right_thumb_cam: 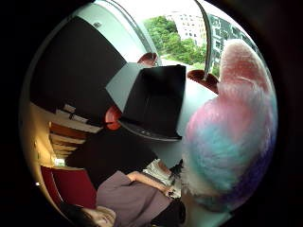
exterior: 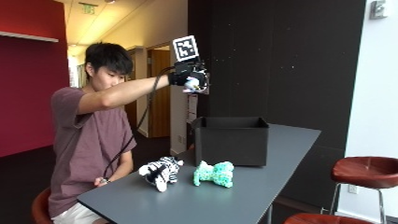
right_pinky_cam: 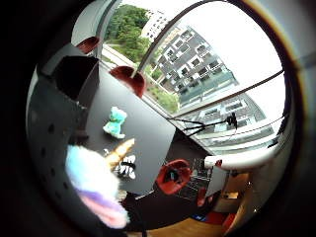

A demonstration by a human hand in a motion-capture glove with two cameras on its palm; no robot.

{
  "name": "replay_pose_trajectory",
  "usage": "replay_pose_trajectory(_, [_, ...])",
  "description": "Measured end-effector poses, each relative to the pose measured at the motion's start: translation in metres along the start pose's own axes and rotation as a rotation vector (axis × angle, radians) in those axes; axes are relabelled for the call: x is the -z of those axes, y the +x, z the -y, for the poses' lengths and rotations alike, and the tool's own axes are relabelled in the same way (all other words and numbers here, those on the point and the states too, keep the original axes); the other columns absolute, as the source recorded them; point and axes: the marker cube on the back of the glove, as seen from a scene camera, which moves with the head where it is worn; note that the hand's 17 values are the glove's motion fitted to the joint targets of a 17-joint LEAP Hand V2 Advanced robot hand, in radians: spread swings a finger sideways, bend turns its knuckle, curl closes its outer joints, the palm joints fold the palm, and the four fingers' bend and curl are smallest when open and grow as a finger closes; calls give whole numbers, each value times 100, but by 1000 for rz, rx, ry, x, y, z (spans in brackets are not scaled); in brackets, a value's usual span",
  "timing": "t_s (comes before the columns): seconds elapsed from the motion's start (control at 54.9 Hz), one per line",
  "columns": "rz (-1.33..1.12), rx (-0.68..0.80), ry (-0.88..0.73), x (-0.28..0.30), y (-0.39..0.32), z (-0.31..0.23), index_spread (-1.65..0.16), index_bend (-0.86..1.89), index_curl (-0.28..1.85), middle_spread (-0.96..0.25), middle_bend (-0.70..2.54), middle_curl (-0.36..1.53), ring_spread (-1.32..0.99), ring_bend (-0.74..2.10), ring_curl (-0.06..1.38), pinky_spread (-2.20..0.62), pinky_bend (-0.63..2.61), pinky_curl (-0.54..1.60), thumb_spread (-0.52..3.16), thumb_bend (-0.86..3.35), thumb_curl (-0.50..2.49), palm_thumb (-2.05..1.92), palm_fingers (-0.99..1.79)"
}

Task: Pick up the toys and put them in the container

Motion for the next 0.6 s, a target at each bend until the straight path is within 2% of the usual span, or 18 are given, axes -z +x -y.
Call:
replay_pose_trajectory(0.091, [47,-100,-9,-19,-32,46,-27,92,94,-26,109,91,-42,115,72,-38,109,57,41,-1,99,61,99])
replay_pose_trajectory(0.146, [-11,46,-30,-37,-53,66,-27,91,95,-26,109,91,-42,115,72,-38,109,57,40,-1,100,61,99])
replay_pose_trajectory(0.182, [-20,89,-47,-48,-69,79,-28,91,95,-26,109,92,-42,115,72,-38,109,57,40,-1,101,61,99])
replay_pose_trajectory(0.31, [-9,106,-74,-75,-112,115,-27,89,97,-26,108,92,-42,115,72,-38,109,57,40,-1,103,60,99])
replay_pose_trajectory(0.382, [6,-10,-70,-90,-131,137,-28,88,98,-26,107,93,-42,115,72,-38,109,57,40,-1,105,60,99])
replay_pose_trajectory(0.437, [14,88,-88,-100,-143,142,-28,88,99,-26,107,93,-42,114,71,-38,109,57,40,-1,105,60,98])
replay_pose_trajectory(0.492, [-19,137,-174,-112,-141,143,-28,87,99,-26,106,93,-42,115,72,-38,109,57,40,-1,106,60,97])
replay_pose_trajectory(0.546, [-35,116,-315,-125,-139,143,-28,83,100,-26,104,93,-41,113,71,-38,111,57,42,-2,106,59,93])
replay_pose_trajectory(0.601, [-9,-27,-442,-136,-144,146,-27,61,98,-28,90,90,-40,115,72,-38,112,58,59,-6,101,48,56])
